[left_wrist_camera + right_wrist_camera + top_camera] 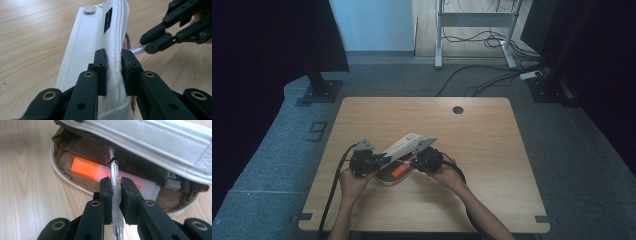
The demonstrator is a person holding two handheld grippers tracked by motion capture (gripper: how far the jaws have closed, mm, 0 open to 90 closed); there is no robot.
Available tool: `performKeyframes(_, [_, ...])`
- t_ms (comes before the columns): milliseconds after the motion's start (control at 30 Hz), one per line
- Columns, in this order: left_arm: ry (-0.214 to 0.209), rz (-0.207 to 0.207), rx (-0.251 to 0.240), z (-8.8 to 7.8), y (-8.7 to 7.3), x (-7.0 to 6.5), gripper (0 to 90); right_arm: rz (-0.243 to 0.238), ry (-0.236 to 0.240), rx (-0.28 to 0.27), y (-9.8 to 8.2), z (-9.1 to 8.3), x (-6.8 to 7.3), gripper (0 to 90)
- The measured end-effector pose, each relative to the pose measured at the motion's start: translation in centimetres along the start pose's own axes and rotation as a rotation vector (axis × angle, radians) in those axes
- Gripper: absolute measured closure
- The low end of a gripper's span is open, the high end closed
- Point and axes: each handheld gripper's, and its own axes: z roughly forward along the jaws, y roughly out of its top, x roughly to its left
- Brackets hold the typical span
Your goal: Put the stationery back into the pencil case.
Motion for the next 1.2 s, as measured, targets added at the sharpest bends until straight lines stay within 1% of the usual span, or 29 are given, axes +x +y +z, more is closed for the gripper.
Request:
performKeyframes(267, [-0.006,0.001,0.0,0.1,0.0,0.0,76.2,-0.009,-0.004,0.004,0.7,1.7,-0.3,78.7])
performKeyframes(467, [0.002,0.002,0.001,0.1,0.0,0.0,76.2,-0.02,0.002,0.008,1.1,2.8,-0.5,78.2])
performKeyframes(567, [-0.001,0.001,0.0,0.1,-0.1,0.1,76.2,-0.007,0.015,0.001,1.0,2.9,-0.8,76.6])
performKeyframes(600, [-0.002,0.001,0.0,0.1,-0.1,0.1,76.2,-0.003,0.017,0.002,1.0,2.9,-0.9,74.1])
performKeyframes(633, [-0.003,0.0,0.0,0.1,-0.1,0.1,76.2,-0.003,0.011,0.004,1.0,2.9,-0.9,69.7])
performKeyframes(667, [-0.003,-0.001,-0.002,0.1,-0.1,0.1,76.1,-0.002,0.008,0.006,1.0,2.8,-1.0,68.0])
performKeyframes(733, [-0.005,-0.001,-0.002,0.0,-0.1,0.2,76.1,0.005,0.012,0.007,0.9,2.6,-1.1,61.7])
performKeyframes(767, [-0.006,-0.001,-0.003,0.0,-0.1,0.2,76.2,0.004,0.005,0.009,0.9,2.4,-1.1,59.4])
performKeyframes(867, [-0.006,0.001,-0.002,0.0,-0.1,0.2,76.1,0.013,-0.007,0.001,0.6,1.5,-1.3,55.9])
performKeyframes(967, [-0.007,0.001,-0.004,0.0,-0.2,0.2,76.1,0.029,-0.021,-0.004,0.1,0.5,-1.7,54.8])
performKeyframes(1033, [-0.007,0.0,-0.004,0.0,-0.2,0.2,76.1,0.029,-0.037,-0.002,-0.4,0.0,-2.1,54.9])
performKeyframes(1067, [-0.007,0.0,-0.004,0.1,-0.2,0.2,76.1,0.041,-0.045,-0.001,-0.7,-0.3,-2.2,55.4])
performKeyframes(1100, [-0.007,0.0,-0.004,0.1,-0.2,0.2,76.1,0.053,-0.05,-0.001,-1.0,-0.5,-2.4,56.7])
performKeyframes(1200, [-0.006,0.001,-0.004,0.1,-0.2,0.2,76.0,0.066,-0.063,-0.003,-1.7,-0.9,-2.8,61.4])
